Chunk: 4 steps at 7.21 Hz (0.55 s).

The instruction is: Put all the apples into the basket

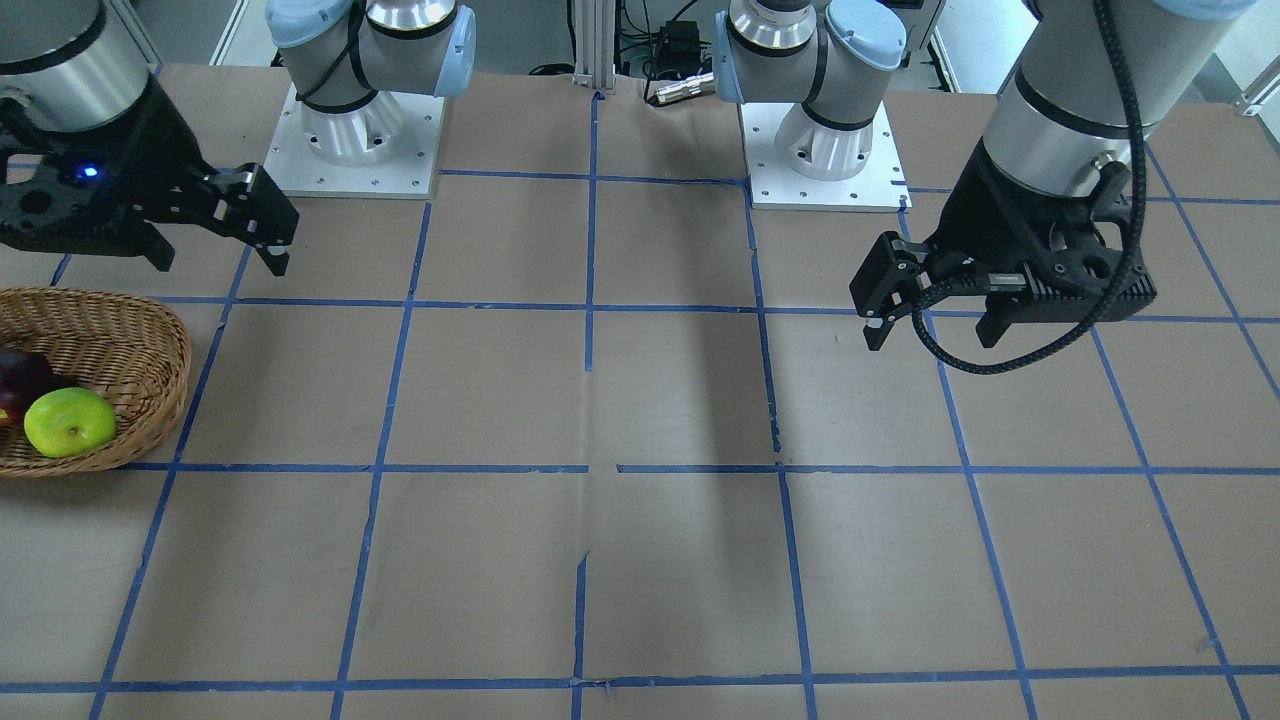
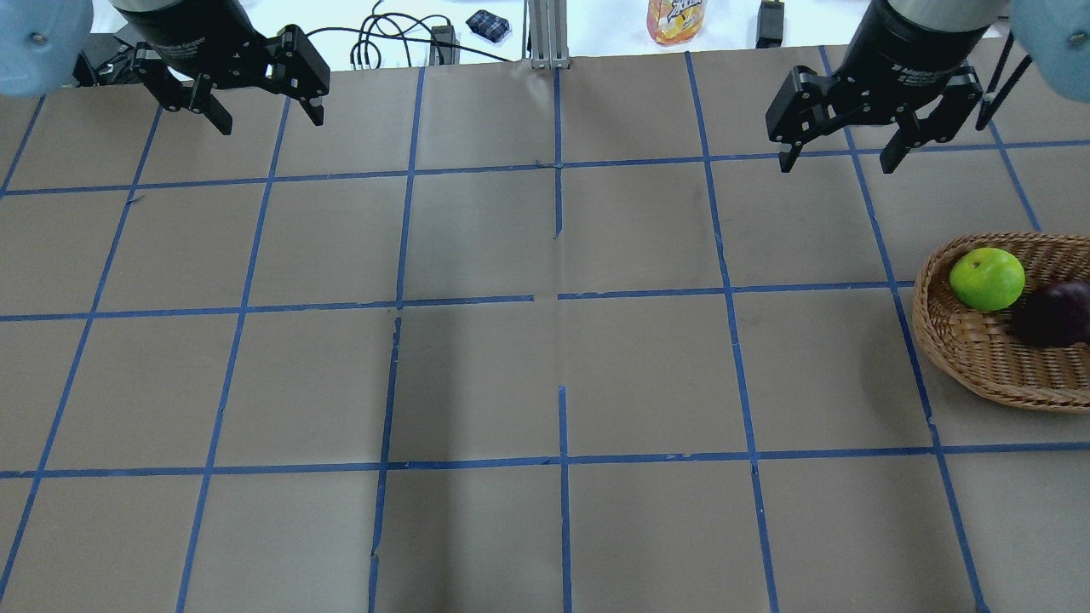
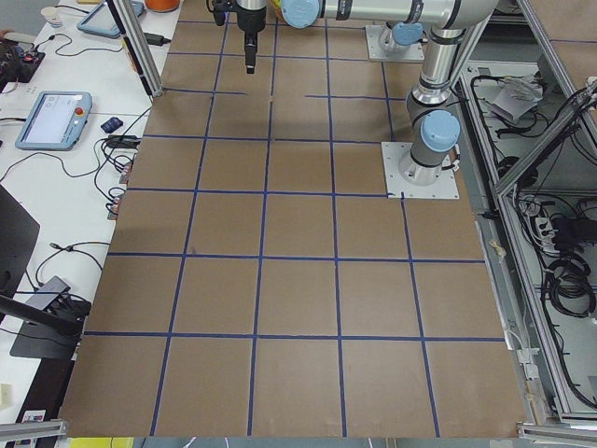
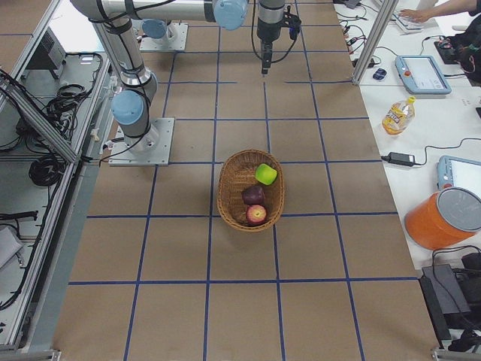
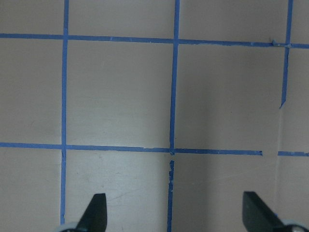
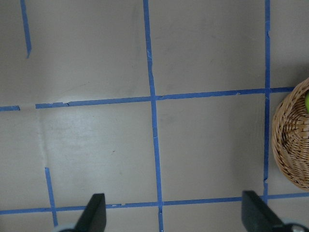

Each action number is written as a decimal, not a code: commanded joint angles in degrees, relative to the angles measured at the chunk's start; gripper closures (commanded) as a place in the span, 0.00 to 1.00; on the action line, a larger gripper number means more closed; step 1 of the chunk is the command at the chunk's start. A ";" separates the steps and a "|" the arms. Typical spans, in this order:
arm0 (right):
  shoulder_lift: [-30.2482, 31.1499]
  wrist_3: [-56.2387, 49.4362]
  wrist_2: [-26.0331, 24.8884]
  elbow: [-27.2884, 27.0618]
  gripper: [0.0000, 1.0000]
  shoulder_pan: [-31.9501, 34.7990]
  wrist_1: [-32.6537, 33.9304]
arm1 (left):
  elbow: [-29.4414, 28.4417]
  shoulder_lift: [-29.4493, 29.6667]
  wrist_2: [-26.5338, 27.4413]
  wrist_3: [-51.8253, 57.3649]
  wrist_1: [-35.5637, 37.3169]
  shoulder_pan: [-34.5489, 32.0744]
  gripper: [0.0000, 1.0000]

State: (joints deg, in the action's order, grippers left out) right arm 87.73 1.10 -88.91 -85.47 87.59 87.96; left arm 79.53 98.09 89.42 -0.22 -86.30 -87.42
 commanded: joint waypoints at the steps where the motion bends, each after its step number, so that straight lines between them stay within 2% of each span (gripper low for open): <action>1: -0.54 0.57 0.06 0.48 0.00 0.83 0.55 | -0.08 -0.18 -0.03 0.13 0.08 0.23 0.00; 4: -0.63 0.57 -0.03 0.48 0.00 0.83 0.55 | 0.36 -0.35 0.23 0.57 0.17 0.41 0.00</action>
State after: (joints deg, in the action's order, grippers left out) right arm 87.18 1.68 -88.91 -85.01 88.40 88.44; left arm 79.58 97.92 89.52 0.22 -86.14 -87.05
